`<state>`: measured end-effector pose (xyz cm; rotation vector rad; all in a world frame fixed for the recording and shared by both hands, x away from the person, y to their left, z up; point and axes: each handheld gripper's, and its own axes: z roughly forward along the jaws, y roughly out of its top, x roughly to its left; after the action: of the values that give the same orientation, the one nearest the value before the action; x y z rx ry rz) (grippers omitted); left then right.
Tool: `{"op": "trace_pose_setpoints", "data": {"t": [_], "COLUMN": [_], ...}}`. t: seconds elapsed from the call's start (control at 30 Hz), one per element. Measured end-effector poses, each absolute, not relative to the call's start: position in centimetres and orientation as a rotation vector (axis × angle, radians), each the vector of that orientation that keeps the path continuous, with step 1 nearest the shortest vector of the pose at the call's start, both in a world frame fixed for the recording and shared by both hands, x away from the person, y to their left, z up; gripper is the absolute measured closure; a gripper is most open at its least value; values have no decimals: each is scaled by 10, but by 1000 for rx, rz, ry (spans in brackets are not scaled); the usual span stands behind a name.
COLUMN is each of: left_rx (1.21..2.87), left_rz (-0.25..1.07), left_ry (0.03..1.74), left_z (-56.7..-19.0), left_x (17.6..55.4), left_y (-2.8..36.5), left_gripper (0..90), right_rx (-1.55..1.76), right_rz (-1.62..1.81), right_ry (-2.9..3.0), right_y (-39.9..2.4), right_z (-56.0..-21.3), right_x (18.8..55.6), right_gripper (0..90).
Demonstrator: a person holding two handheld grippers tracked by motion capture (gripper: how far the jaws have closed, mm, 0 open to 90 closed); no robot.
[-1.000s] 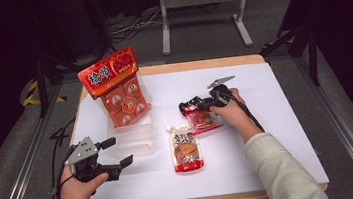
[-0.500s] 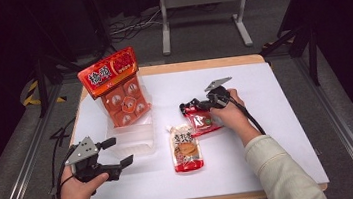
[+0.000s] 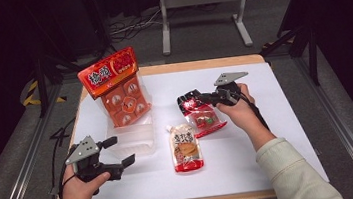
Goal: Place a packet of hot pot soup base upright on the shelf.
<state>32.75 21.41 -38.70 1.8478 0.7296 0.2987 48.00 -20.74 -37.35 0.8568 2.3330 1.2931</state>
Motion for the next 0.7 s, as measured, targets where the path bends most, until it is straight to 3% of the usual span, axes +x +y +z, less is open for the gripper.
{"op": "trace_pose_setpoints", "data": {"t": [0.7], "left_rx": [1871], "left_rz": [302], "left_ry": [674], "left_z": [-382], "left_x": [324], "left_y": [199], "left_gripper": [85], "right_rx": [633], "right_rz": [1446], "right_ry": [2320], "right_y": [-214], "right_z": [-333], "right_x": [422], "right_gripper": [895]}}
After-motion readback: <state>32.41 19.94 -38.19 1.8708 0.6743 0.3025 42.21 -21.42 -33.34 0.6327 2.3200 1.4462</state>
